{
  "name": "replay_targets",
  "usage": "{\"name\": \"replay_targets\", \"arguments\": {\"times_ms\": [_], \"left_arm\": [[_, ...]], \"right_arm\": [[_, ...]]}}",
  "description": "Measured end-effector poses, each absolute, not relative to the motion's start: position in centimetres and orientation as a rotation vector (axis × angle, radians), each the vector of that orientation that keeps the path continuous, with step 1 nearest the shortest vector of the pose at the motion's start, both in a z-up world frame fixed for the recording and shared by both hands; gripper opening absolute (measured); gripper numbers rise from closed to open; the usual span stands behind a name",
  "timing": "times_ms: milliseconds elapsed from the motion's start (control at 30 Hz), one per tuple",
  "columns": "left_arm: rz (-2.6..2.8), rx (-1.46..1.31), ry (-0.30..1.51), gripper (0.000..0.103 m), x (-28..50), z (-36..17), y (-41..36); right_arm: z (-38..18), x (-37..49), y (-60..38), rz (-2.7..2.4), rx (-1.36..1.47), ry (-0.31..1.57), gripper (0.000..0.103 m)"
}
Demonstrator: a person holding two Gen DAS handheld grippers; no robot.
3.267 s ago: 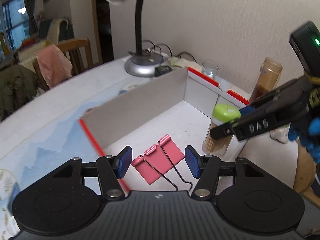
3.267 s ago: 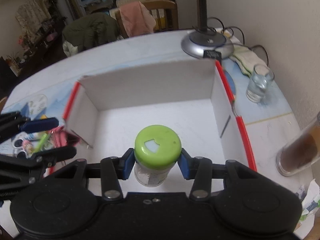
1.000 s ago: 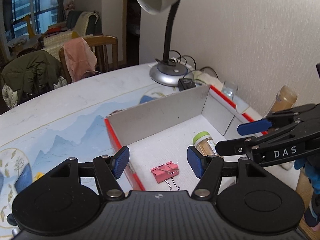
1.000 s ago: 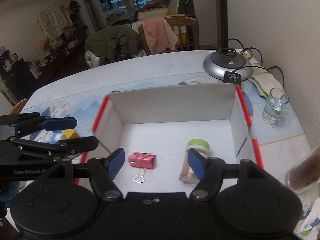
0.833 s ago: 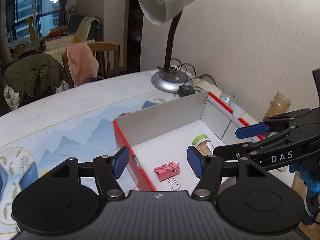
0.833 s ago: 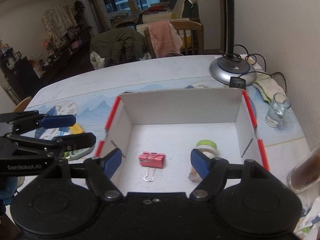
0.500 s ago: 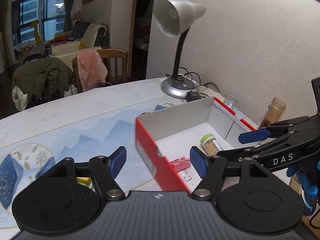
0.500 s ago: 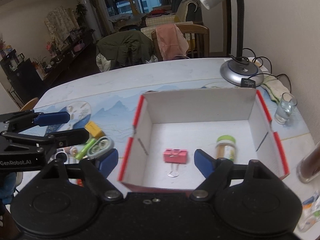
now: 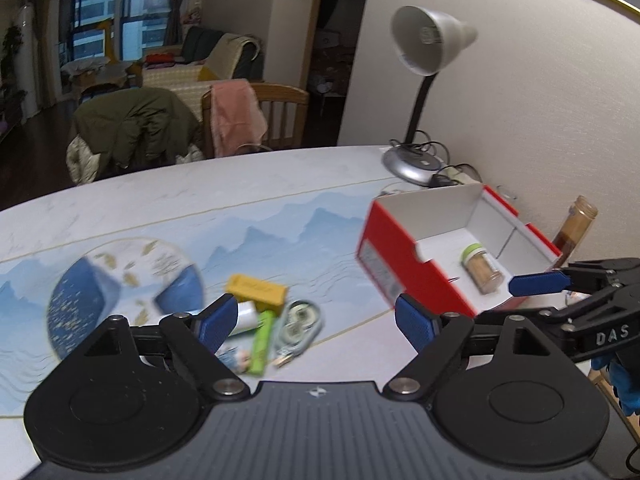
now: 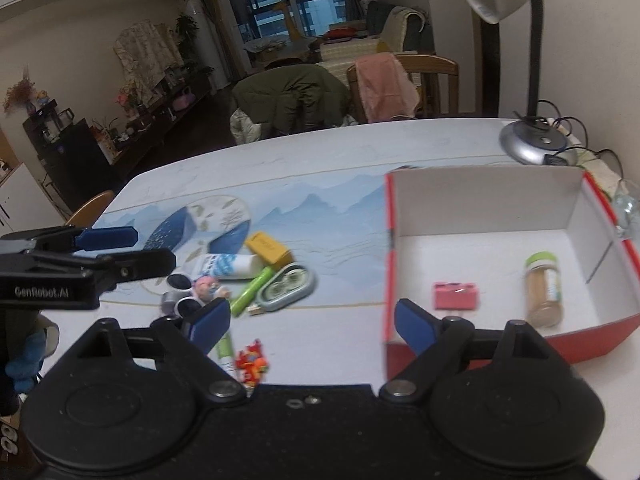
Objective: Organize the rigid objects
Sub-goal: 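Withdraw both tools from the shoebox back toward the pile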
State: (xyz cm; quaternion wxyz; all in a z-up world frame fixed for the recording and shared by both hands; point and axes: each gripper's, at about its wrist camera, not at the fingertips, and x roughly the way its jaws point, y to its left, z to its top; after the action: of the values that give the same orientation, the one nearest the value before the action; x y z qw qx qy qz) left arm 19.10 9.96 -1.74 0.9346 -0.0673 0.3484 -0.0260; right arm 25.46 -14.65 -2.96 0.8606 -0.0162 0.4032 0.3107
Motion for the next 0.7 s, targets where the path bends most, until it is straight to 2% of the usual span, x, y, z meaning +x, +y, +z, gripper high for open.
{"name": "replay_targets", "arguments": {"times_ms": [167,700], "left_arm": [[-0.026,-0.172,0.721,0.102,17.9,-2.9,13.4],[0.074,-0.201,0.781,0.102,15.8,-8.9,19.8]], "right_arm": [[-3.9,24.1,-12.4,0.653,-0.032,0.853,0.094],[-8.2,19.7,-5.0,0.734,-0.116,0.934,0.094]]}}
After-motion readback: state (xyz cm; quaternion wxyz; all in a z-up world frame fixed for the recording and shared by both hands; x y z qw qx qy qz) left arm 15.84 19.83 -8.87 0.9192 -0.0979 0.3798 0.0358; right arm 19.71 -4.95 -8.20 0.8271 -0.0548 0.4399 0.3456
